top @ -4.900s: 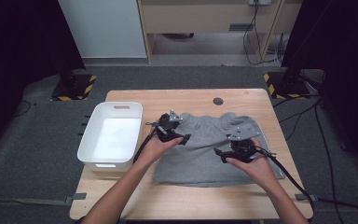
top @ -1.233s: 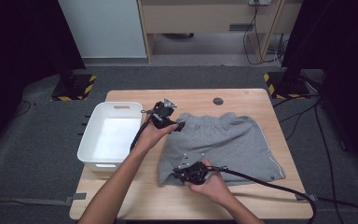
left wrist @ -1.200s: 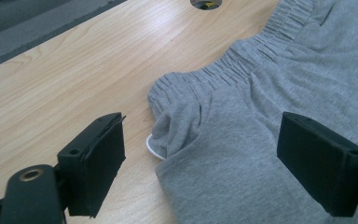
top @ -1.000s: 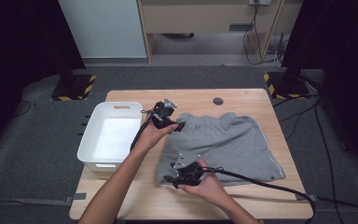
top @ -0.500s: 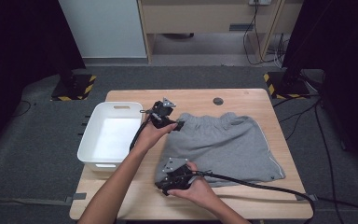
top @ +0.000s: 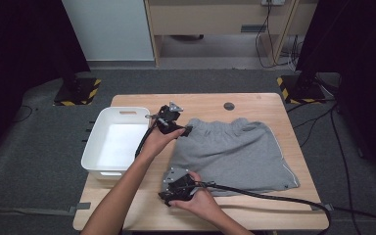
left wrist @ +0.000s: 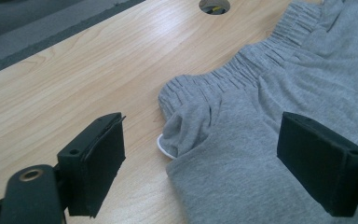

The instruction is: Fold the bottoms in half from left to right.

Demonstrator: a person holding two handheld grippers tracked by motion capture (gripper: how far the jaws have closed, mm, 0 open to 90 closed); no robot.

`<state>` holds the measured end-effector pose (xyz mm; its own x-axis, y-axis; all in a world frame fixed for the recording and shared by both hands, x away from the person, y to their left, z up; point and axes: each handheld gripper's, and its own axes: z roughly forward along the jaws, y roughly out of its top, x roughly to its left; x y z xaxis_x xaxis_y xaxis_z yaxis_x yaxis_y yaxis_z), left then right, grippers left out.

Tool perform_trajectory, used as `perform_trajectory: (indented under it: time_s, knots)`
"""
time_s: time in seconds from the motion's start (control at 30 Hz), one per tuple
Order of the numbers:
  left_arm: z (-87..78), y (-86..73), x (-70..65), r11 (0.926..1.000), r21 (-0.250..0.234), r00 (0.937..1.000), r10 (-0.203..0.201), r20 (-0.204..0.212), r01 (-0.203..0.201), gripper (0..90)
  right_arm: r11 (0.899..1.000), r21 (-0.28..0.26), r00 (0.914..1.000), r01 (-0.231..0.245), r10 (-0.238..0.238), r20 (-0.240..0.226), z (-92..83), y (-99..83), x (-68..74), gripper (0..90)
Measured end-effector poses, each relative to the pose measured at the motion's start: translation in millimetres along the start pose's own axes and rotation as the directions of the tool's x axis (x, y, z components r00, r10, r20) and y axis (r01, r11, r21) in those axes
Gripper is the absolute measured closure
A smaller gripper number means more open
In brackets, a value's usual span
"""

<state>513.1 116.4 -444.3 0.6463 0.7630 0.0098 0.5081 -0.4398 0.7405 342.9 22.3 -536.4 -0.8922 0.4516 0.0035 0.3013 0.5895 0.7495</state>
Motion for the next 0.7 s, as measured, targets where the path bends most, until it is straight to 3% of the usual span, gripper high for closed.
perform_trajectory:
  time_s: [0.13, 0.33, 0.53, 0.7]
  knots:
    - [0.6, -0.3, -0.7, 1.0000, 0.006, 1.0000, 0.001, 0.001, -0.001, 14.3, 1.000, -0.002, 1.0000, -0.008, 0.008, 0.004, -1.0, 0.8, -1.0, 37.7]
    - [2.0, 0.4, -4.2, 1.0000, 0.002, 1.0000, 0.006, 0.007, -0.006, 14.3, 1.000, 0.002, 0.9998, -0.003, 0.003, 0.019, -3.0, 3.7, -6.7, 71.2]
    - [3.4, 1.1, -5.5, 1.0000, 0.001, 0.9999, 0.003, 0.011, -0.003, 14.5, 0.999, -0.020, 0.9988, -0.050, 0.050, 0.002, -13.9, 2.8, -15.8, 79.7]
    - [3.3, 2.7, -6.1, 1.0000, -0.002, 1.0000, 0.006, 0.008, -0.006, 14.8, 0.998, -0.036, 0.9991, -0.043, 0.043, 0.007, -33.5, -0.4, -22.0, 80.5]
